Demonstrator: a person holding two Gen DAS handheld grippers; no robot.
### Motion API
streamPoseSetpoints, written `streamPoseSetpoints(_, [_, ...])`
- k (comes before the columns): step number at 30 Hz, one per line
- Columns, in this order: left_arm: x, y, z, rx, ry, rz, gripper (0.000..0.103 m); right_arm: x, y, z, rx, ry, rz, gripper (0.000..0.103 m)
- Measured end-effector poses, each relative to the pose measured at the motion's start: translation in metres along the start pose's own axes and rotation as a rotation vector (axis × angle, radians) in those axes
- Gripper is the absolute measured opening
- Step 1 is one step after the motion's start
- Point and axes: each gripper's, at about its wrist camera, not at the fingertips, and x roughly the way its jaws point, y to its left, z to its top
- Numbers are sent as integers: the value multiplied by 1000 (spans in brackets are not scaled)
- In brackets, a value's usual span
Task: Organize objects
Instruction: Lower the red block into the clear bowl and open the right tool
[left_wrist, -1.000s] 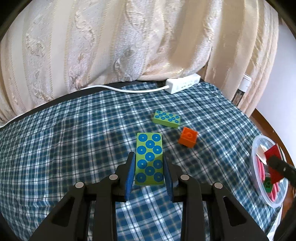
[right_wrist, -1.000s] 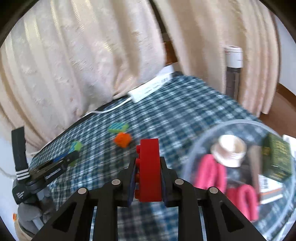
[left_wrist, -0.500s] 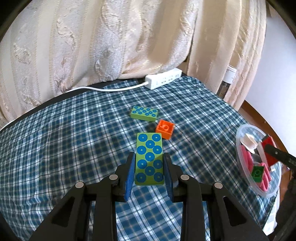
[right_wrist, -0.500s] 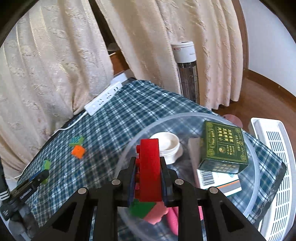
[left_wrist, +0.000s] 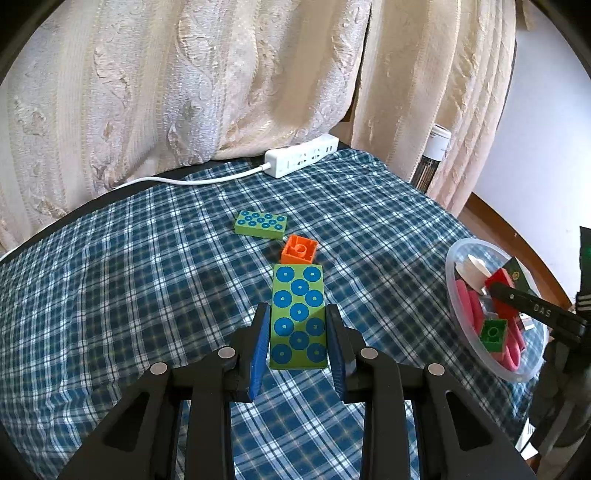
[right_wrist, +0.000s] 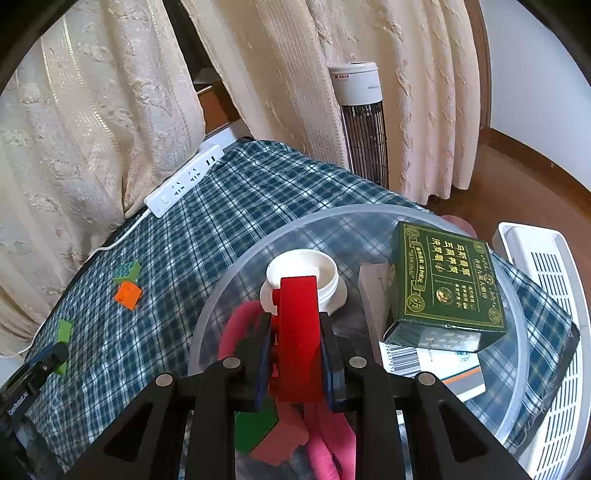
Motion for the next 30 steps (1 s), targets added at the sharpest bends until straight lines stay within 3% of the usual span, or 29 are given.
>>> streamPoseSetpoints(16, [-1,-5,-2,10,4,-7,30,16,-1,3,9,32,0,24])
streamPoseSetpoints(18, [-1,-6,-2,10,4,-7,30,14,-4,3,23,32,9,29])
streamPoseSetpoints(20, [-1,-6,-2,10,5,-7,30,9,-6,3,40,22,20,40])
streamPoseSetpoints(30, [1,-19,-8,34,5,-4,30,-18,-12,-2,61,-51,34,42])
